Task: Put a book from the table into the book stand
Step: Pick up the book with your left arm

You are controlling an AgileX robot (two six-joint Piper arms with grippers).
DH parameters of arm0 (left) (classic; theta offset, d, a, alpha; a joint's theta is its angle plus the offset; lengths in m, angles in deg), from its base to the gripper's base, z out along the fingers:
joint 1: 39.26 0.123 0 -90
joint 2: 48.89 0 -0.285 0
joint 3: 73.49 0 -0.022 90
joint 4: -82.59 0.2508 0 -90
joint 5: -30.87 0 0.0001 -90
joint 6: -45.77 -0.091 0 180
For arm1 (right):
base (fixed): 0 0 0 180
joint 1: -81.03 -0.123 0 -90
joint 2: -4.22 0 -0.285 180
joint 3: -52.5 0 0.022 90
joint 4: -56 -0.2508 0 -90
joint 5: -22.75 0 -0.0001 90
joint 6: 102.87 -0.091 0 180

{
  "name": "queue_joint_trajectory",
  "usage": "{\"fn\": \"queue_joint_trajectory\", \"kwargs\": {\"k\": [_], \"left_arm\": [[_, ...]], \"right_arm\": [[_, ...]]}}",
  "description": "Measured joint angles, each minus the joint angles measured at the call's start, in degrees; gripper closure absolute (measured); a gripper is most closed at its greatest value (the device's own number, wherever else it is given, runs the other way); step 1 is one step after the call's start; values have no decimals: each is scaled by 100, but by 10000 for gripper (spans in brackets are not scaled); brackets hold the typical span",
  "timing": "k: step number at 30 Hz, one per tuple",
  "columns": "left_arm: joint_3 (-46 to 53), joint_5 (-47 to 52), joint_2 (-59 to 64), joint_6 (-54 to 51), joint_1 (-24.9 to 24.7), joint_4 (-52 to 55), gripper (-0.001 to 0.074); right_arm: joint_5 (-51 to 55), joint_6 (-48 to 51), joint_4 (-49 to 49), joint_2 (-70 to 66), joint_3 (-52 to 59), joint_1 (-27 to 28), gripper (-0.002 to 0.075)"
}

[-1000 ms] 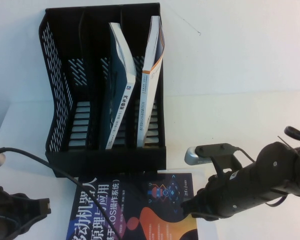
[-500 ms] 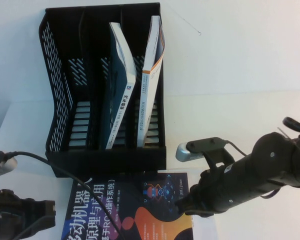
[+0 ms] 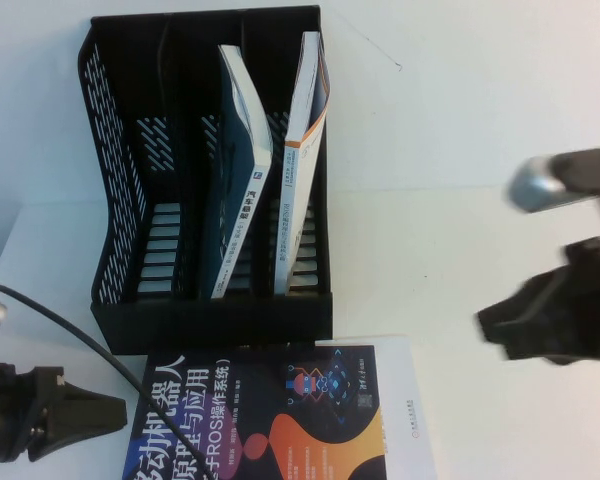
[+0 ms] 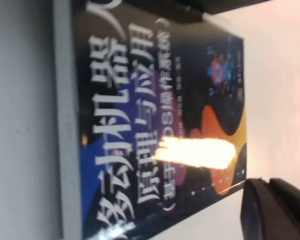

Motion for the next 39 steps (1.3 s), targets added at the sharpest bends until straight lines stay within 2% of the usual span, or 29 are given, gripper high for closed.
{"fn": "queue_joint_trajectory", "kwargs": {"k": [5, 8, 11, 16, 18, 24, 33, 39], "left_arm": [[-68, 110, 798, -816, 0, -356, 736], [-298, 194, 1105, -1044, 0, -399, 692], [-465, 194, 1371, -1081, 0, -399, 578], [-647, 154, 1825, -1058, 0, -399, 322], [-727, 133, 1981, -1045, 0, -437, 273], [-851, -133, 2399, -1033, 0, -489, 241], [-878, -208, 2825, -1021, -11, -516, 237], [-905, -344, 2965, -942, -398, -520, 237]], "right_arm": [[754, -1125, 1534, 1323, 0, 230, 721], [1349, -1638, 2204, 2097, 0, 255, 721], [1850, -2011, 2634, 2747, 0, 268, 721], [2513, -2434, 3030, 3713, 0, 273, 721], [2781, -2561, 3159, 4004, 0, 273, 721], [3318, -2843, 3330, 4517, 82, 273, 721], [3331, -3104, 3330, 4744, 826, 273, 721], [3109, -3148, 3209, 4744, 1110, 273, 721]]}}
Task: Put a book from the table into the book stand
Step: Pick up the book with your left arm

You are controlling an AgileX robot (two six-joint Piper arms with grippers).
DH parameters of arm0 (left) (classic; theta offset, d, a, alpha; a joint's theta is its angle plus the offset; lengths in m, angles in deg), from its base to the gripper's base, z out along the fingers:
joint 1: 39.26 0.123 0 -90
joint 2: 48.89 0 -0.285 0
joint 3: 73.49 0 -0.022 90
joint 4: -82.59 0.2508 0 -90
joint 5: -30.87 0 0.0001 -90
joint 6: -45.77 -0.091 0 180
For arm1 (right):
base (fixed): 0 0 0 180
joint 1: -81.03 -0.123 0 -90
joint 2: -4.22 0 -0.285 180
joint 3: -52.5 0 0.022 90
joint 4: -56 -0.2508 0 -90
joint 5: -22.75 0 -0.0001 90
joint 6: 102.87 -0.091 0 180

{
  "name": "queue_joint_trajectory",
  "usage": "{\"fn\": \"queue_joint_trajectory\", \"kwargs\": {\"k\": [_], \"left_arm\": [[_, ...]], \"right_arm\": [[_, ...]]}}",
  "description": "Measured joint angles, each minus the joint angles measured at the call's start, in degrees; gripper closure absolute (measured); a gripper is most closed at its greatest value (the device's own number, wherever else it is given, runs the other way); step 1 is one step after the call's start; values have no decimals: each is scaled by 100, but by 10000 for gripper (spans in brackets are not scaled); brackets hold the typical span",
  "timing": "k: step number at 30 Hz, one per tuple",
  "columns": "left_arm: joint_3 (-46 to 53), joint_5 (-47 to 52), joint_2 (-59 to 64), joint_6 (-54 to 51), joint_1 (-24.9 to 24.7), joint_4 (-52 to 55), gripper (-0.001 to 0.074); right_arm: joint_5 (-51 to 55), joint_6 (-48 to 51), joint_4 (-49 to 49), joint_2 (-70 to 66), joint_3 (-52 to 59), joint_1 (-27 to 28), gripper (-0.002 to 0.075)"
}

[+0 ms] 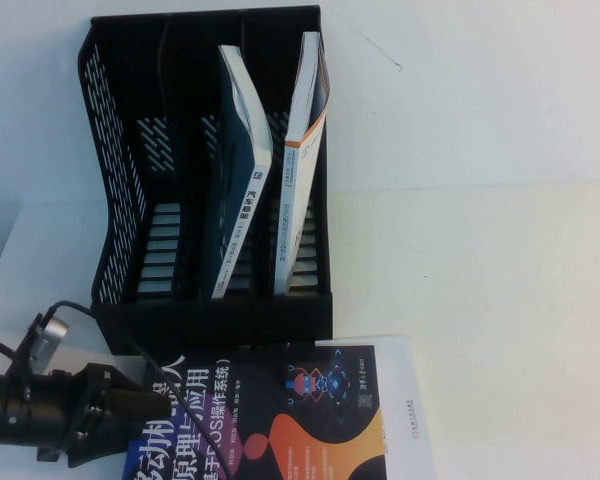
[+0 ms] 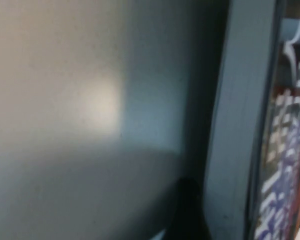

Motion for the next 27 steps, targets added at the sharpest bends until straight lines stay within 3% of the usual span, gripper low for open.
{"fn": "queue_joint_trajectory", "kwargs": {"k": [4, 13, 19, 27], "left_arm": [[-4, -199, 10, 155, -252, -9, 237], [-13, -212, 10, 199, -287, -64, 253], [-13, -294, 10, 213, -287, -1, 356], [-13, -402, 10, 213, -287, 40, 566]], "right_arm": [[-126, 1, -98, 0, 3, 0, 721], [-200, 1, -134, 0, 36, 0, 721], [-409, 1, -255, 0, 36, 0, 721], [-1411, 177, -1162, -33, 563, 0, 721]]}}
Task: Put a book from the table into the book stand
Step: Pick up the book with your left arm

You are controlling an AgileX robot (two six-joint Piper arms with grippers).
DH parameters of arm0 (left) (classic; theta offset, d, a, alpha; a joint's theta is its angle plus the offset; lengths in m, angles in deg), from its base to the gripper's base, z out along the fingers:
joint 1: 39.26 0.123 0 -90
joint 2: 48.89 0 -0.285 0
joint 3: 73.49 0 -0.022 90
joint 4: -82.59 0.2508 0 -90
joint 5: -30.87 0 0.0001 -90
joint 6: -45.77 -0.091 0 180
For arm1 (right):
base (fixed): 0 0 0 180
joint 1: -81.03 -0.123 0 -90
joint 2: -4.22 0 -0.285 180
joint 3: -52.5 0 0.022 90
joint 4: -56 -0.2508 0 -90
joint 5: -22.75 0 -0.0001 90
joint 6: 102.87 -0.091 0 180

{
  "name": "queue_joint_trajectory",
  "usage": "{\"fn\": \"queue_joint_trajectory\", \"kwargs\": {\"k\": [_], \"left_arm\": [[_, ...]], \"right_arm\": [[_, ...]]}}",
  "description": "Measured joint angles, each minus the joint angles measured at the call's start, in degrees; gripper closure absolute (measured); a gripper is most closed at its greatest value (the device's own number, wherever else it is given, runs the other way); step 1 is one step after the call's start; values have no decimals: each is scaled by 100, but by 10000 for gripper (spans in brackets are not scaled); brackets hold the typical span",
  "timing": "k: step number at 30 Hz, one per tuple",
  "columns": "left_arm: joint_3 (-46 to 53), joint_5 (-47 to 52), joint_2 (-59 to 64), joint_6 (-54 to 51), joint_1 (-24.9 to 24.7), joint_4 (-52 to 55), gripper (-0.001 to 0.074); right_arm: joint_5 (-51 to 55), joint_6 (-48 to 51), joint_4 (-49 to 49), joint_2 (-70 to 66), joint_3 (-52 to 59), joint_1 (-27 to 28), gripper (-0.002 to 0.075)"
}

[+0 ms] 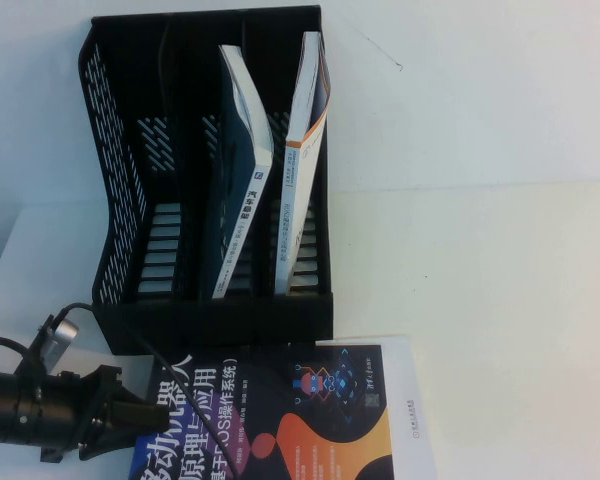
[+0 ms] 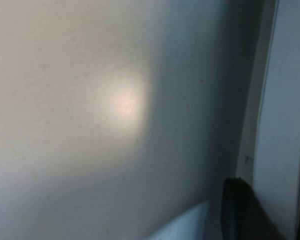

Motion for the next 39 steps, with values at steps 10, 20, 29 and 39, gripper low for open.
{"fn": "queue_joint_trajectory", "kwargs": {"k": [10, 20, 29, 39], "left_arm": [[0, 31, -13, 120, 0, -10, 574], [-39, 97, -1027, 892, 0, 646, 598], [-88, 343, -2691, 1459, 0, 1098, 617], [-612, 971, -4023, 2101, 0, 1505, 620]], "right_arm": [[-564, 689, -592, -1287, 596, 0, 721], [-971, 790, -416, -1611, 601, 0, 721], [-971, 822, -384, -1611, 601, 0, 721], [-971, 855, -349, -1611, 601, 0, 721]]}}
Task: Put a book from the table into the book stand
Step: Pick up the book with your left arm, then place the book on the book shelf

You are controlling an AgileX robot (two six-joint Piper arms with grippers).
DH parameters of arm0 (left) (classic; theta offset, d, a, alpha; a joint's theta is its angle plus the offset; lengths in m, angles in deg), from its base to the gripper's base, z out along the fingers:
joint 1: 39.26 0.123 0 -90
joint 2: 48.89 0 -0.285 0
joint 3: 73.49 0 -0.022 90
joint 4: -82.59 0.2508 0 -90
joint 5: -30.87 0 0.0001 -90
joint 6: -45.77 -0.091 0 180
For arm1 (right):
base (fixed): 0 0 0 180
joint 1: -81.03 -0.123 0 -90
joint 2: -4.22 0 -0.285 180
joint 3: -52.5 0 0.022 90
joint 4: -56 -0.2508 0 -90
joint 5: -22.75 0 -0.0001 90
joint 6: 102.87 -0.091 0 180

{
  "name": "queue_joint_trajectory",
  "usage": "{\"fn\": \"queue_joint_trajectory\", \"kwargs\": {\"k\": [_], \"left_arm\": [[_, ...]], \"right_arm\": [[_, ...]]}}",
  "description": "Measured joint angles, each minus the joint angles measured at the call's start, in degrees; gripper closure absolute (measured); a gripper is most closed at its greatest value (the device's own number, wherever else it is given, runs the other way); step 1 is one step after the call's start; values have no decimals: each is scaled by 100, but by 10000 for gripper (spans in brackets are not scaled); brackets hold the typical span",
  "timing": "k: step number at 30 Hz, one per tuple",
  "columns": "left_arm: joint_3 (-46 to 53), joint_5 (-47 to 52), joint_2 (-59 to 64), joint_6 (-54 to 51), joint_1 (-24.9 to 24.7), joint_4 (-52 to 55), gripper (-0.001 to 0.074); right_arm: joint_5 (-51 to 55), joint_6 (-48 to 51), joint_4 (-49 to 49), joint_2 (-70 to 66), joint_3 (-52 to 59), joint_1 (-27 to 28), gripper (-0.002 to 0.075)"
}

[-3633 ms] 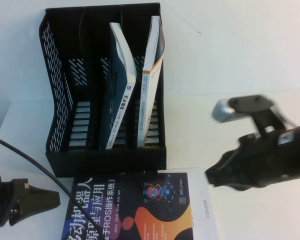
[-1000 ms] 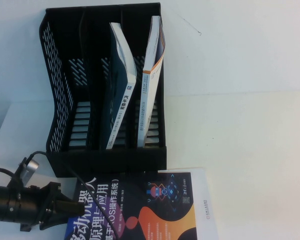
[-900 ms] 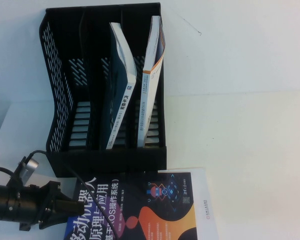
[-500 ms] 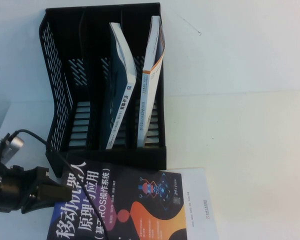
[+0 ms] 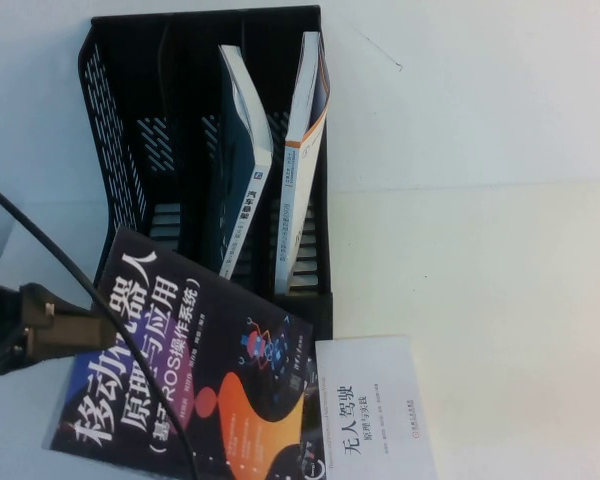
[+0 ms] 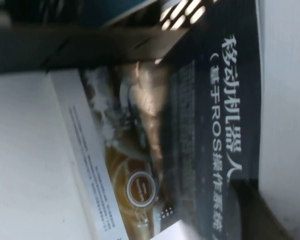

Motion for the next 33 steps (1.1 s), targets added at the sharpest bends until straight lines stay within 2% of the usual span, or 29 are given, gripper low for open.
{"fn": "queue_joint_trajectory", "kwargs": {"k": [14, 21, 27, 33], "left_arm": [[-2189, 646, -433, 1176, 0, 614, 620], [-3335, 807, -433, 1746, -5, 1547, 621], [-3729, 807, -421, 1951, -5, 2176, 622], [-3951, 812, -134, 2143, -5, 2009, 622]], "right_arm": [[0, 91, 119, 0, 0, 0, 721], [0, 104, 128, 0, 0, 0, 721], [0, 117, 167, -9, 0, 0, 721], [0, 121, 212, -9, 0, 0, 721]]}}
